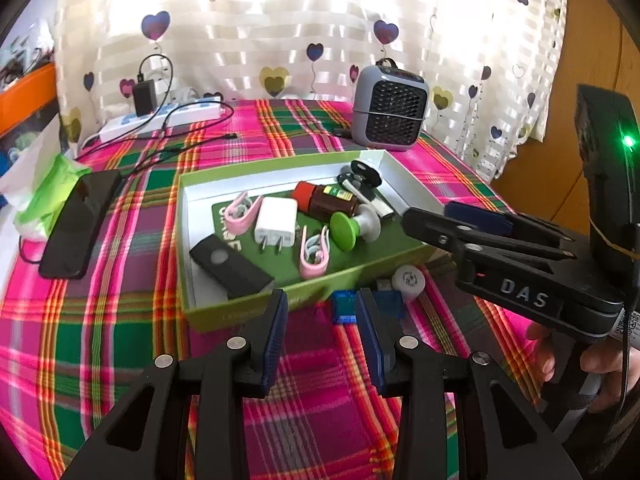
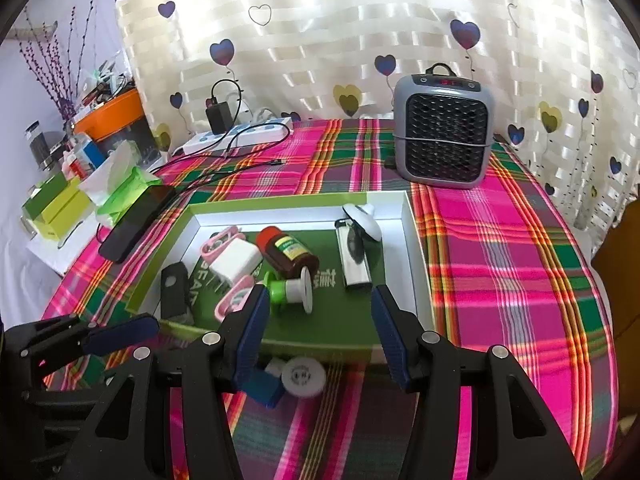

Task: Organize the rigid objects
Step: 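Move the right tool to the white round container while the left tool approaches the blue USB stick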

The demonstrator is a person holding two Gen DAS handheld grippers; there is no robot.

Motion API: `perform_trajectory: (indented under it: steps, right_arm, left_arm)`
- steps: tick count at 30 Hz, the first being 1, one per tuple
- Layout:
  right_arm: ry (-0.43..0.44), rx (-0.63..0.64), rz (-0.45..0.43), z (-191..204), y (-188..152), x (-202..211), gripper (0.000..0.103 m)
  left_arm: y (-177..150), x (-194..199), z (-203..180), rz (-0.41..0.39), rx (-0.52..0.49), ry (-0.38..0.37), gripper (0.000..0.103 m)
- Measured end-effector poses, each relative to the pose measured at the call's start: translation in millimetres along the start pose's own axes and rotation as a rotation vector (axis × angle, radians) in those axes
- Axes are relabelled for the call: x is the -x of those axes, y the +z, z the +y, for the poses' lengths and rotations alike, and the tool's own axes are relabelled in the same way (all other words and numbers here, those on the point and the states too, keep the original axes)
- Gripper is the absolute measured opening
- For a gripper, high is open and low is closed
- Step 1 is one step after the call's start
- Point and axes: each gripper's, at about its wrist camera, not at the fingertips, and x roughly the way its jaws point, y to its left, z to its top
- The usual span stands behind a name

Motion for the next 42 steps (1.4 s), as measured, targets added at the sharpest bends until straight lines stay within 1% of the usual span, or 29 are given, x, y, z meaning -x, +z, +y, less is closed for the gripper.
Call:
perform_trajectory:
  steps: [6, 11, 18, 19, 24, 29, 31, 35, 42]
  right_arm:
    - [-0.005, -0.005, -0.003, -2, -15, 11, 0.054]
    - [-0.01, -0.007, 0.005, -3, -26, 15, 0.054]
    - [-0.012, -0.003, 0.023, -5, -38, 17, 0.054]
    - [-0.013, -0.003, 0.026, -5, -39, 17, 0.054]
    - [-0.016, 0.0, 0.047, -5, -42, 12, 0.054]
    - [0.005, 0.042, 0.065, 7, -42, 4, 0.054]
    - [0.0, 0.052, 0.073, 11, -42, 0, 0.054]
    - [0.0, 0.031, 0.083, 9, -40, -5, 0.054]
    - [-0.029, 0.012, 0.1, 5, -37, -12, 0.054]
  left_arm:
    - [-10, 8, 5, -0.007, 0.018, -0.008, 0.034]
    - [-17, 6, 4, 0.003, 0.022, -0.024, 0.034]
    - [-21, -6, 5, 0.04, 0.044, -0.085, 0.034]
    - [-22, -6, 5, 0.041, 0.046, -0.083, 0.034]
    - [-23, -7, 3, 0.042, 0.038, -0.084, 0.034]
    - [-23, -6, 9, 0.039, 0.05, -0.068, 0.034]
    - [-24, -6, 12, 0.042, 0.051, -0.065, 0.034]
    - [-23, -10, 15, 0.049, 0.058, -0.069, 0.034]
    - [-22, -16, 12, 0.063, 0.042, -0.085, 0.034]
